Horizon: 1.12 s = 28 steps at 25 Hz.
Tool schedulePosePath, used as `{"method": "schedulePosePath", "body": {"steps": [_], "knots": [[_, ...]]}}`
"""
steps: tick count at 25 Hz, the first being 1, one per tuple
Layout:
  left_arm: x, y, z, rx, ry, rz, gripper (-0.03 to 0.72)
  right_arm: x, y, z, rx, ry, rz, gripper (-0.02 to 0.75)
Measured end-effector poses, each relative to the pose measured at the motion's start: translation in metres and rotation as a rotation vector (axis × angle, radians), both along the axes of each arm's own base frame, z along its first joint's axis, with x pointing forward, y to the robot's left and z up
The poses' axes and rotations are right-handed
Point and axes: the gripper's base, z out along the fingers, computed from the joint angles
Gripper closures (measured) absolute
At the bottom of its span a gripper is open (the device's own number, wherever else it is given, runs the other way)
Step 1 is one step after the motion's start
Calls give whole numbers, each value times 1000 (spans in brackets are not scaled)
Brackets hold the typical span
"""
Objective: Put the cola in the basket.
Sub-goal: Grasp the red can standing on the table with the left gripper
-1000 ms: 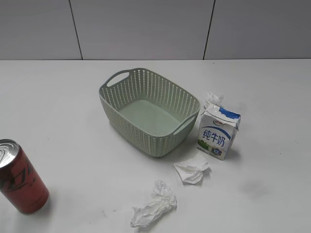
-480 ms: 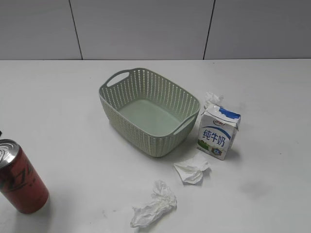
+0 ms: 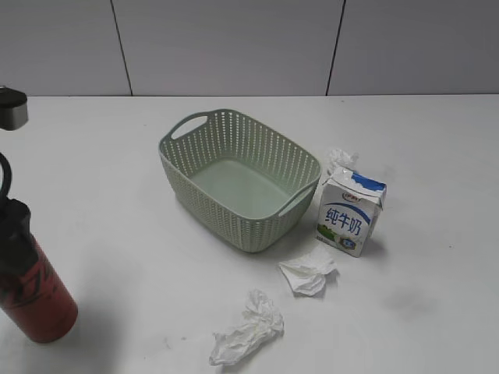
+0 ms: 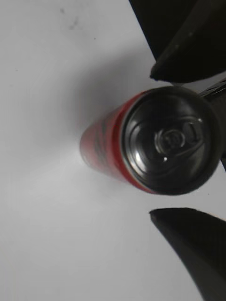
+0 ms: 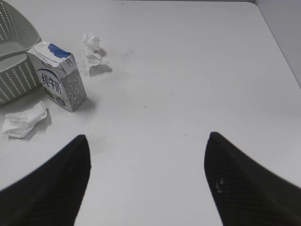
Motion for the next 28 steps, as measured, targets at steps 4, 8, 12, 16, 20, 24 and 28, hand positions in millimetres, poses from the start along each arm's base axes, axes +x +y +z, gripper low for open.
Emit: {"method": "schedulePosePath", "body": {"steps": [4, 8, 12, 16, 20, 24, 28], "knots": [[10, -4, -12, 10, 24, 2, 56, 0, 0, 0, 0, 0, 0, 166], [14, -6, -24, 33, 80, 1, 57, 0, 0, 0, 0, 0, 0, 166], [17, -7, -31, 42, 112, 3, 78, 0, 0, 0, 0, 0, 0, 166], [17, -8, -34, 41, 129, 6, 155, 0, 0, 0, 0, 0, 0, 166], [17, -8, -34, 43, 138, 5, 158, 0, 0, 0, 0, 0, 0, 166], [18, -9, -28, 44, 148, 4, 158, 0, 0, 0, 0, 0, 0, 166], [32, -15, 5, 22, 99, -3, 158, 0, 0, 0, 0, 0, 0, 166]]}}
